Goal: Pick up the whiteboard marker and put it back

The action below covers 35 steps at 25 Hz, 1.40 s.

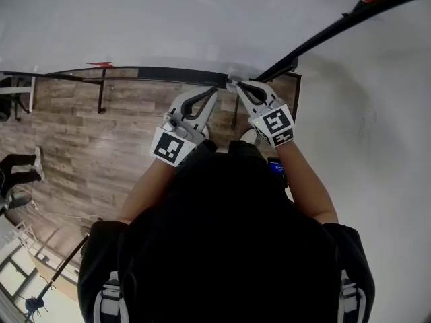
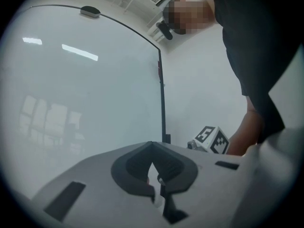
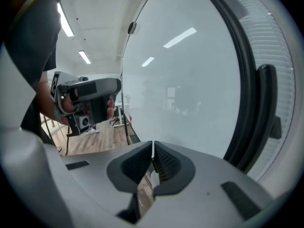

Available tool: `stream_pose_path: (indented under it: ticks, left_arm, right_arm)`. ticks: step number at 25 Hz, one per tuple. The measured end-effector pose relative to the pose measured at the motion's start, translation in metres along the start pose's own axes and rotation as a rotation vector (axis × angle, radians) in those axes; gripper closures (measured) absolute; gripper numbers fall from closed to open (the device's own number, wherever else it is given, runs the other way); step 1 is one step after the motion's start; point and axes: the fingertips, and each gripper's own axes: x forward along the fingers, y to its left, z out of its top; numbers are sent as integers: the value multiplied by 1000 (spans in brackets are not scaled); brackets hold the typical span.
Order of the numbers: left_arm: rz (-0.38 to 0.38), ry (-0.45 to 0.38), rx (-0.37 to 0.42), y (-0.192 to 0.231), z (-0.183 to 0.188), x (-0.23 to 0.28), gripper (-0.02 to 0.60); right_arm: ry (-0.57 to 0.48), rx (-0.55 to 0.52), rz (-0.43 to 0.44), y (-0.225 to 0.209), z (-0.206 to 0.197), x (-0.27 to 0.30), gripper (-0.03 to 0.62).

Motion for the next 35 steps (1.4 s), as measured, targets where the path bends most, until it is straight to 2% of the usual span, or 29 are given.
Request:
stream_pose_path:
  ticks: [10,15,23,30,35]
  left_arm:
    - [122,-13,13,1,1,4,578]
    - [153,-23,9,5,-2,5,577]
    - [200,-8,3,8,-7,3,578]
    - [209,-11,12,9,-2,2,577]
    - [215,3,13,6,-5,1,577]
  right_arm:
    - [127,-80,139,-4,-41,40,502]
    - [152,-79,191,-2,-54,52,490]
    - [172,-133,214,1,-61,65,490]
    - [189,-220,208,3,-65,70,497]
    - [202,-223,218,2,-70,71,503]
